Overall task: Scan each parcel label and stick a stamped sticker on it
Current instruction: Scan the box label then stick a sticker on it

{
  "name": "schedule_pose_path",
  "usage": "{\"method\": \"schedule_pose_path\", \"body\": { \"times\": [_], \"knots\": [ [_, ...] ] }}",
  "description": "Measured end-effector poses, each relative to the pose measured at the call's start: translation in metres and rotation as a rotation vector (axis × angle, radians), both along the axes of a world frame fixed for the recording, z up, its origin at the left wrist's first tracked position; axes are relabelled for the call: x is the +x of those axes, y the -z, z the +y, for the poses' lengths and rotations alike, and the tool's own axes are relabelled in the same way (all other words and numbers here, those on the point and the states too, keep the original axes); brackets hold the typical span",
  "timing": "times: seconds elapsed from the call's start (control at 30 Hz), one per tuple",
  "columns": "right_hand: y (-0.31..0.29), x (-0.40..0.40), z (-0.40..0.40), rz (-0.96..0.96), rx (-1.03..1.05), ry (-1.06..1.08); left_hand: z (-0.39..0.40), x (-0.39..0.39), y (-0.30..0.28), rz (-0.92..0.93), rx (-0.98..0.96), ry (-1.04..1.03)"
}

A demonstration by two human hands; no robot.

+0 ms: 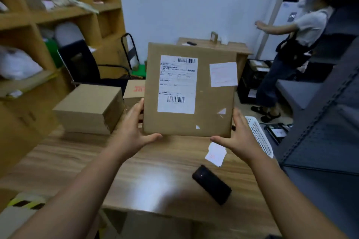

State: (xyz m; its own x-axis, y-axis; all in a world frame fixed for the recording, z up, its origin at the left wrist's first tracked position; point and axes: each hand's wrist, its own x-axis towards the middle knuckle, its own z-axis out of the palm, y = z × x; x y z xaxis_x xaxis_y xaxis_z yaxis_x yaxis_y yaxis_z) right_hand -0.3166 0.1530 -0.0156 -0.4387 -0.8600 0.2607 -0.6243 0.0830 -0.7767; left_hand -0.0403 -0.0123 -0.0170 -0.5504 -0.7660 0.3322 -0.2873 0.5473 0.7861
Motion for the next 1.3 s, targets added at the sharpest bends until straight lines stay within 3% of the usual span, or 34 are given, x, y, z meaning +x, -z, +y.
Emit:
{"method": "schedule_pose_path", "body": {
  "times": [0.37,0.63,0.93,1.3],
  "knots": [
    [-0.035,0.036,0.026,0.032,-0.128,-0.083,0.055,0.043,-0.035,0.045,-0.137,-0.119],
    [-0.054,0.112,0.02,0.023,-0.147,-0.154,0.064,0.124,-0.045,0.082,-0.156,-0.186],
    [-0.051,0.326,-0.057,0.092,-0.117,-0.429,0.088,0.351,-0.038,0.078,-0.048,-0.545],
    [-0.032,0.662,-0.11,0.054,-0.059,-1.113,0.238,0.632,-0.02,-0.066,0.009,-1.297]
  ]
}}
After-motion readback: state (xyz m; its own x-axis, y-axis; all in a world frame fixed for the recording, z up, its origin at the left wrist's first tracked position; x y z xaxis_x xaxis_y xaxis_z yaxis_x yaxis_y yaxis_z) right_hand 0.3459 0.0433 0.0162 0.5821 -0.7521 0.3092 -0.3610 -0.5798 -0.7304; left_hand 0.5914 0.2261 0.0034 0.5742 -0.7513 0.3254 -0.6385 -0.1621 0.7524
